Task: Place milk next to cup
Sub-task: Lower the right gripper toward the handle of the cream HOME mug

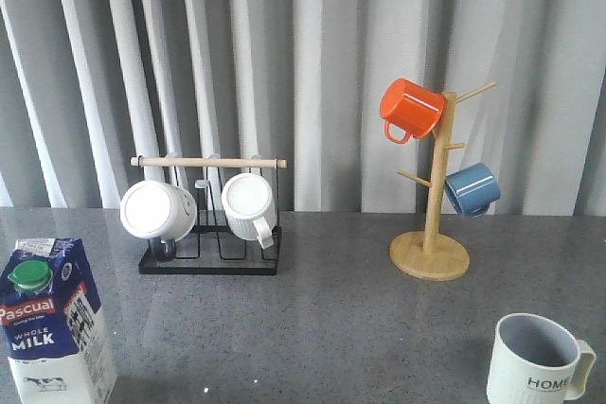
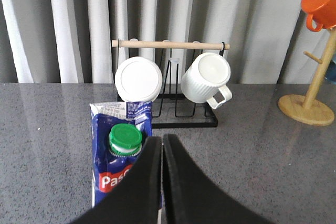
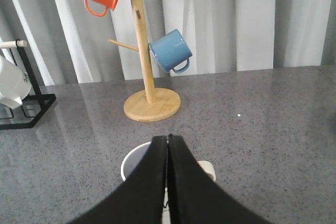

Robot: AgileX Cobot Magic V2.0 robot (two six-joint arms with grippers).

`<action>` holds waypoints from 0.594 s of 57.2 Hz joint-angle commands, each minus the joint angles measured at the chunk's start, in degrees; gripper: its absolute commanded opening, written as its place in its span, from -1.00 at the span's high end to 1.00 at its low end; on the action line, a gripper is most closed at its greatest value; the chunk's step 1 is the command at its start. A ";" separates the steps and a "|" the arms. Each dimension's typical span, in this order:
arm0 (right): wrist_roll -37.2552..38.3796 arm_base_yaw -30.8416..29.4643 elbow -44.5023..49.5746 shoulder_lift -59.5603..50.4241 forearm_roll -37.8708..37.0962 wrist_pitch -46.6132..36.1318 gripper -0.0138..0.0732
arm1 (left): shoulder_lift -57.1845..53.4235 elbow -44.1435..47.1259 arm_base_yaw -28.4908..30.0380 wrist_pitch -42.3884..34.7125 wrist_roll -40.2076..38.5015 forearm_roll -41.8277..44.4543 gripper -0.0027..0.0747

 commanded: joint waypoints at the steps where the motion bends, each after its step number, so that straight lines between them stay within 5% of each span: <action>1: -0.28 -0.28 -2.15 0.29 -0.46 -1.62 0.67 | 0.09 -1.96 -0.34 -2.18 -0.26 -0.48 0.95; 19: -3.22 -0.28 -2.15 0.29 -7.02 2.94 0.39 | 0.09 -1.96 -0.34 -3.24 -0.26 0.91 0.77; 24: -3.22 -0.28 -2.15 0.29 -8.28 3.93 0.22 | 0.09 -1.96 -0.34 -2.66 0.05 0.86 0.57; 34: -3.27 -0.35 -2.15 0.49 -9.25 3.62 -0.27 | 0.21 -1.96 -0.34 0.10 0.22 0.79 -0.15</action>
